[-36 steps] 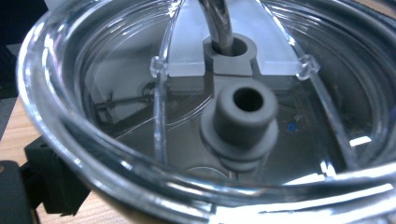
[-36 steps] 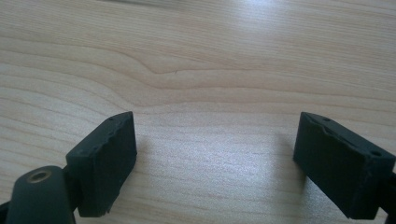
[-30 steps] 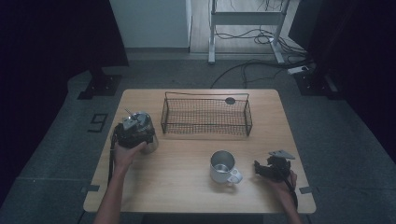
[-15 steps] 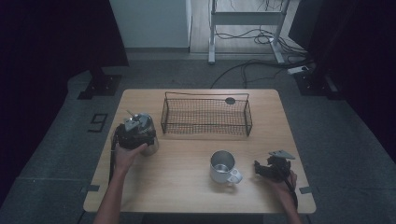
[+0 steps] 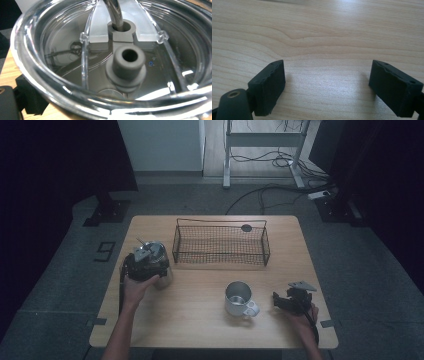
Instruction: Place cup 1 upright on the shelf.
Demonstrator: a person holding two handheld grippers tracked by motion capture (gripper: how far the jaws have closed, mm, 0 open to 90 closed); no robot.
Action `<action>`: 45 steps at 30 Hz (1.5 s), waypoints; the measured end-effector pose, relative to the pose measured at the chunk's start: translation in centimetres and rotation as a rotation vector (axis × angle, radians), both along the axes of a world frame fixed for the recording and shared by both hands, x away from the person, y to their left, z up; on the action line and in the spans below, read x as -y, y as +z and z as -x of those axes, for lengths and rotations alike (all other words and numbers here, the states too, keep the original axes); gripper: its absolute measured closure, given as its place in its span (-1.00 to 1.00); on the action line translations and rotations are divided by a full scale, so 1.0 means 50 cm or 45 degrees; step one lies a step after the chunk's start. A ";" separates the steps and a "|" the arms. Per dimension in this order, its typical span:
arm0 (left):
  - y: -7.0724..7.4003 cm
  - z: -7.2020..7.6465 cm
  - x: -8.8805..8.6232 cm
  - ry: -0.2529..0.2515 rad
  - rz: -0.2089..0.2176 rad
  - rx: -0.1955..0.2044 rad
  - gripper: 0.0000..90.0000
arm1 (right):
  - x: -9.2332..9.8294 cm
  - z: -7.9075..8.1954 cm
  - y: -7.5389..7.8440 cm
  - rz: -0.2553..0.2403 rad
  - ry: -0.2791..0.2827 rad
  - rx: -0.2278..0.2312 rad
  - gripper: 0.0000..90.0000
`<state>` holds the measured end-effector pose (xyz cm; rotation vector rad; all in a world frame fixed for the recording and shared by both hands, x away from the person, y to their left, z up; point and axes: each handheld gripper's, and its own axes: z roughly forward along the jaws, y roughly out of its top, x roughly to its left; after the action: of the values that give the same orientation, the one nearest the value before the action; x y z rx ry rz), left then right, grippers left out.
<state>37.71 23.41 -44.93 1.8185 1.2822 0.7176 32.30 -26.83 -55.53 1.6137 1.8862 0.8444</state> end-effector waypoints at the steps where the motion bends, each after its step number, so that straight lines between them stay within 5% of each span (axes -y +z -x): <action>1: 0.000 0.000 0.000 0.000 0.000 0.000 -0.91 | 0.000 0.000 0.000 0.001 0.000 0.000 -0.71; 22: 0.063 0.010 -0.006 0.004 0.036 0.058 -0.91 | 0.000 0.000 0.000 0.001 0.000 0.000 -0.71; 45: 0.132 0.010 0.028 -0.045 0.064 0.116 -0.91 | 0.000 0.000 0.000 -0.001 -0.003 0.000 -0.71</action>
<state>37.21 22.03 -38.32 1.7443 1.1953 0.7340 32.31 -26.83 -55.53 1.6161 1.8844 0.8441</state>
